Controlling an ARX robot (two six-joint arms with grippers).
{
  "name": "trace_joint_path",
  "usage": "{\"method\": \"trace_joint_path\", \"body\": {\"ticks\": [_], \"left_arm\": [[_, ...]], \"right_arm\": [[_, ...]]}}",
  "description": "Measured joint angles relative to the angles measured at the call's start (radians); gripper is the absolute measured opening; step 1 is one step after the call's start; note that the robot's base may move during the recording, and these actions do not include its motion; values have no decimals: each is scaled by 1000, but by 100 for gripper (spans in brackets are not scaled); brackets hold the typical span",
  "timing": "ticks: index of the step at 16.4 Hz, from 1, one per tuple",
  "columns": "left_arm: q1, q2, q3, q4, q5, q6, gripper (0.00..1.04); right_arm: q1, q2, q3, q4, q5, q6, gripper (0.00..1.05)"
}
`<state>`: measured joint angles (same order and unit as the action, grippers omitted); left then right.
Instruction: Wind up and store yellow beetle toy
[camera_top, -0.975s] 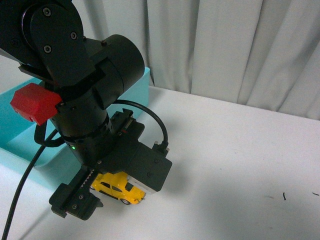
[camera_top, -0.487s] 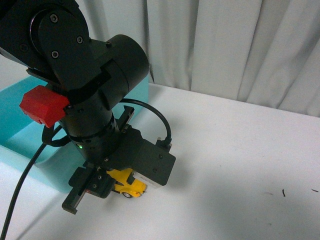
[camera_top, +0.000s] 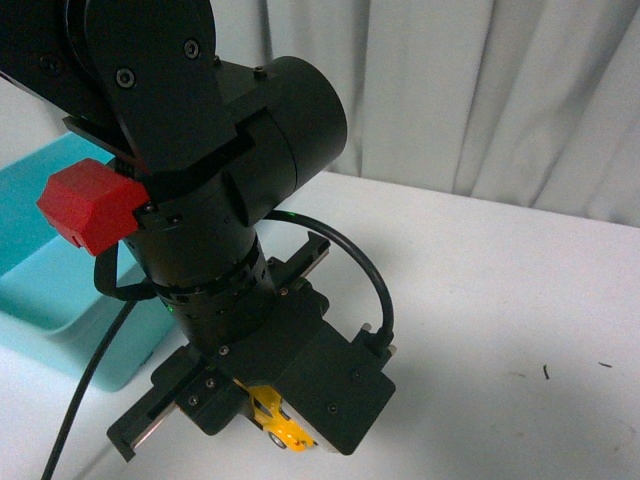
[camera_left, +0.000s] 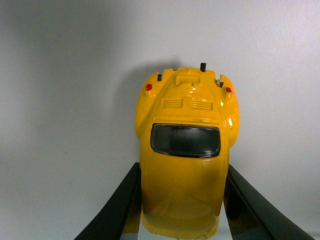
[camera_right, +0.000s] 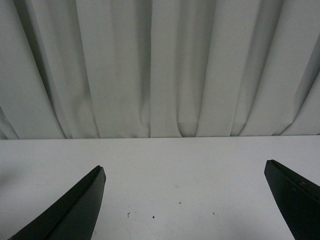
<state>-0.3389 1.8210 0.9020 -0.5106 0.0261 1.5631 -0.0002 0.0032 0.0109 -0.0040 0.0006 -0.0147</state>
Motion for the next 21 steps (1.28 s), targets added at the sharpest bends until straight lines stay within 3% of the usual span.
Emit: {"method": "trace_joint_path", "body": {"ticks": [3, 5, 11, 13, 17, 21], "left_arm": [[-23, -45, 138, -116, 80, -189, 40], [8, -57, 224, -169, 130, -299, 40], [253, -60, 528, -325, 211, -602, 40], [357, -44, 637, -326, 185, -676, 40], [535, 79, 678, -296, 1, -721, 40], [564, 122, 676, -218, -50, -728, 40]], "right_arm": [[0, 0, 0, 0, 0, 0, 98], [0, 0, 0, 0, 0, 0, 98], [0, 0, 0, 0, 0, 0, 98], [0, 0, 0, 0, 0, 0, 98], [0, 0, 0, 0, 0, 0, 98], [0, 0, 0, 0, 0, 0, 98]]}}
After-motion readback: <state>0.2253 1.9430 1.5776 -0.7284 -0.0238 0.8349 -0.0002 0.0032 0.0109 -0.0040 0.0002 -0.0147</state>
